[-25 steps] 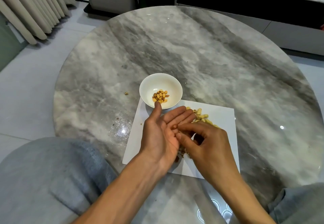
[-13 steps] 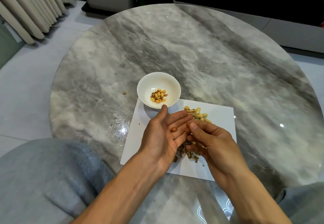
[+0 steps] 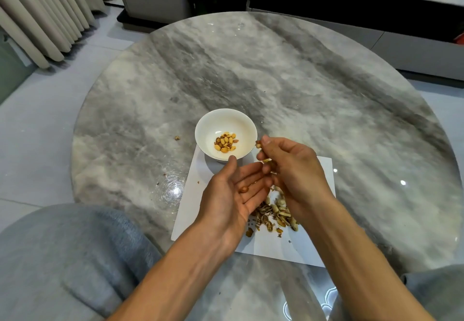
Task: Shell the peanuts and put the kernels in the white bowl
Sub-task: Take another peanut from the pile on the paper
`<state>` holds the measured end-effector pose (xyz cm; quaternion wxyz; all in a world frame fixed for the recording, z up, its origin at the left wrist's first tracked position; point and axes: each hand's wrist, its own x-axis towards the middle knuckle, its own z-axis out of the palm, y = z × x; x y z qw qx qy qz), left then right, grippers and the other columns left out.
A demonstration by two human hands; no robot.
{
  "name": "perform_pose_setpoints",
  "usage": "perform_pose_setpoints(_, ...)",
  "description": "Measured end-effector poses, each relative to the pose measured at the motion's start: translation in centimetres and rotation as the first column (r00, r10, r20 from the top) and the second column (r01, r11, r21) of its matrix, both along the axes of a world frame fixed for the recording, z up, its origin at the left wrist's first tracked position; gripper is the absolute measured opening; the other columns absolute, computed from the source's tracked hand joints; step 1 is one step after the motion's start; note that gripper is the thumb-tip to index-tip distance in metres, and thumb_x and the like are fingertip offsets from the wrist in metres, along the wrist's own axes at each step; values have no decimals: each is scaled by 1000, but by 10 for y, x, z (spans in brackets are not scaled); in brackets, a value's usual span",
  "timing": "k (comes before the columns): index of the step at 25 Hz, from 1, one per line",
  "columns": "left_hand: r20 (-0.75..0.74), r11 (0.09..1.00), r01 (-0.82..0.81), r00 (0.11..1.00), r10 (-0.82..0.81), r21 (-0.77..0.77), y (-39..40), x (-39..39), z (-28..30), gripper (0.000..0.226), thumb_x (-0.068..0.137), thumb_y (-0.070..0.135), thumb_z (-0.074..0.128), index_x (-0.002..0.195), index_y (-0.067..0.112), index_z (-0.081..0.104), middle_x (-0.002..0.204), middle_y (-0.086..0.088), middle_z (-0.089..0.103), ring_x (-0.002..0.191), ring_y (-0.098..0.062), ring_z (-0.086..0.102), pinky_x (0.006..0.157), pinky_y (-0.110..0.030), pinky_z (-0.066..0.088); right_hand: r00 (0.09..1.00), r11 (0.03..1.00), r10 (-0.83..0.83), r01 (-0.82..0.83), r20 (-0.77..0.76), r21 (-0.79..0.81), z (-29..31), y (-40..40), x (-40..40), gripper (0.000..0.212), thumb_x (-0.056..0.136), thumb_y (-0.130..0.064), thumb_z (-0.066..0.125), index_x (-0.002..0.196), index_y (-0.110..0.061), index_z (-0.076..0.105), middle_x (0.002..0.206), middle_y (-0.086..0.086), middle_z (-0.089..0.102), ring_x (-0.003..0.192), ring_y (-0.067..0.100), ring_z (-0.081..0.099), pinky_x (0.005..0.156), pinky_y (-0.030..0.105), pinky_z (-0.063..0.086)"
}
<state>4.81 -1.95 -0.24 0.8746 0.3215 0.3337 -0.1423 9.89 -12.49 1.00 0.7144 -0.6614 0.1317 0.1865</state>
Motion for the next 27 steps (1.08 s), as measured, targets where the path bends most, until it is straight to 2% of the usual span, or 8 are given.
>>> perform_pose_setpoints(4,41,992,-107,994,104,62,5,2,-1,30,99,22,54,111,0,69,101,-15,76,97,-20,73,87,-28,56,996,996,81,-80,-39,28,1,-1,-2,19,95,-20,66,79,-9,71,66,4,62,50,11,50,43,24,39)
perform_pose_setpoints(7,68,992,-15,998,7,122,0,0,-3,22,93,14,61,106,1,74,93,-15,74,88,-18,72,82,-25,59,997,999,49,-50,-56,-15,-5,-17,-19,22,93,-21,67,74,-12,73,62,2,59,49,12,46,43,25,37)
perform_pose_setpoints(10,94,984,63,992,-79,164,-5,-3,-2,21,92,7,63,108,1,73,102,-17,75,89,-20,71,80,-24,59,1000,993,24,-26,-16,-116,-5,-26,-27,24,93,-20,67,71,-14,73,59,1,60,47,13,42,42,24,35)
perform_pose_setpoints(13,103,978,79,990,-100,194,-5,-4,-3,20,88,2,67,107,3,74,103,-15,76,94,-21,72,79,-22,59,1000,984,12,-7,29,-176,-3,-27,-30,21,91,-21,70,72,-15,76,62,4,62,50,17,41,44,26,34)
perform_pose_setpoints(15,107,969,70,989,-97,236,-6,-4,-4,21,85,-1,69,105,4,75,101,-12,77,95,-21,73,76,-20,58,1000,987,-1,4,19,-163,-3,-27,-31,23,90,-22,72,69,-16,75,62,3,61,50,16,40,44,26,34)
perform_pose_setpoints(18,94,962,36,994,-64,271,-6,-4,-4,19,83,-4,71,100,3,76,91,-10,77,83,-15,73,70,-17,56,999,995,-14,10,-38,-98,-4,-26,-31,28,90,-23,71,63,-17,72,61,0,60,50,14,42,44,23,36)
perform_pose_setpoints(20,78,966,14,996,-35,258,-6,-3,-3,16,82,-5,71,95,3,76,85,-9,76,76,-13,72,67,-17,56,999,998,-18,15,-50,-57,-5,-24,-31,26,90,-22,70,66,-15,73,62,0,60,50,13,44,45,23,38)
perform_pose_setpoints(27,78,959,27,996,-51,282,-5,-3,-2,13,80,-3,73,92,0,74,76,-9,74,71,-13,69,66,-19,56,998,999,-24,22,-58,-30,-5,-26,-32,17,88,-22,72,74,-14,77,65,1,63,51,12,49,46,24,40)
